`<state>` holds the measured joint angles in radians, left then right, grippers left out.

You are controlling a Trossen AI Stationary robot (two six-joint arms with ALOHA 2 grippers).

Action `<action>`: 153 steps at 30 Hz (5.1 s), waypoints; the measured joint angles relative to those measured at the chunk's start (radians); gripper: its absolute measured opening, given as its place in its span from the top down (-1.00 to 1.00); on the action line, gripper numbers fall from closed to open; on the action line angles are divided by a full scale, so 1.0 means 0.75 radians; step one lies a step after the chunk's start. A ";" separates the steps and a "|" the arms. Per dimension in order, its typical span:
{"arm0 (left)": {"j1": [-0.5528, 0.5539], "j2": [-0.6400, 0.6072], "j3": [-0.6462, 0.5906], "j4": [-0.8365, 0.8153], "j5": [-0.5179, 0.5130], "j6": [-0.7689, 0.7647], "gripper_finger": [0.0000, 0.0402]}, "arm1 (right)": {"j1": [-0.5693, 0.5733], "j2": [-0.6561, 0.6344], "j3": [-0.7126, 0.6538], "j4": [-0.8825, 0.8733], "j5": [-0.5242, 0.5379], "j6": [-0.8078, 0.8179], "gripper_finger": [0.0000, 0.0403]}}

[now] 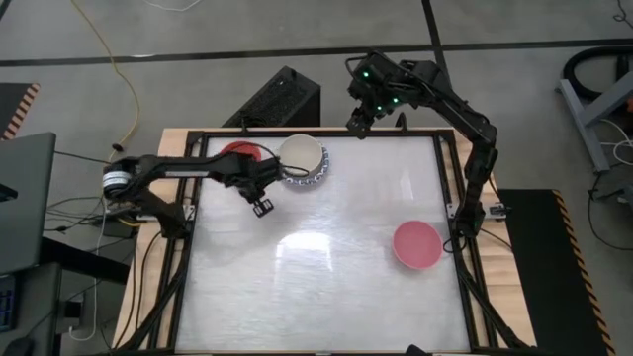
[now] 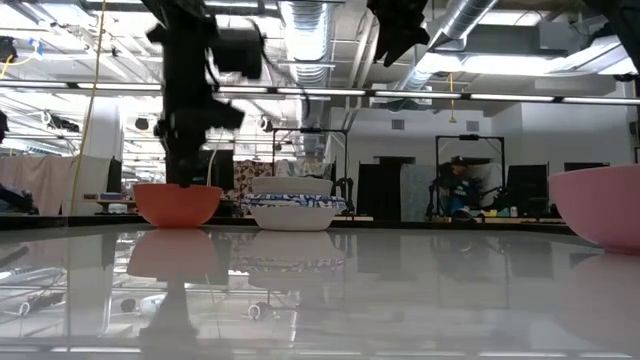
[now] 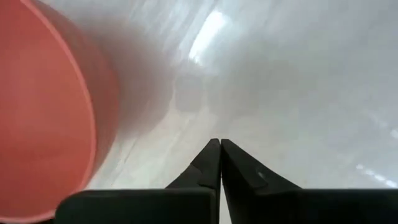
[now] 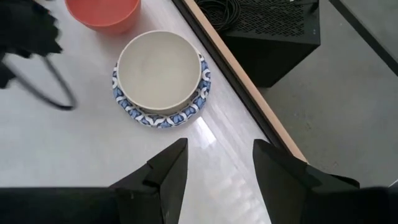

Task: Nest bowls inside each other
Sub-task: Stack the orange bowl on the top of the white bowl

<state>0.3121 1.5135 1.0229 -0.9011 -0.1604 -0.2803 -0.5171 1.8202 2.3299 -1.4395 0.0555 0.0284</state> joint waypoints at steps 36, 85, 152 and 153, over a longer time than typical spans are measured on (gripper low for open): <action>0.247 0.103 0.001 0.081 -0.155 0.405 -0.05 | 0.001 0.000 0.000 0.002 -0.007 0.011 -0.01; -0.526 -0.148 0.100 -0.010 -0.420 0.925 1.00 | 0.271 0.147 0.001 0.215 -0.075 0.281 -0.01; -0.671 -0.056 0.307 0.012 -0.701 1.097 0.23 | 0.360 0.407 0.000 0.335 -0.058 0.356 0.96; -0.671 -0.062 0.329 -0.009 -0.711 1.091 0.20 | 0.354 0.407 0.001 0.328 -0.061 0.345 0.96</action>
<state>-0.1909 1.4672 1.2696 -0.9076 -0.6937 0.5383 -0.2517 2.1254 2.3302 -1.1939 0.0097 0.2875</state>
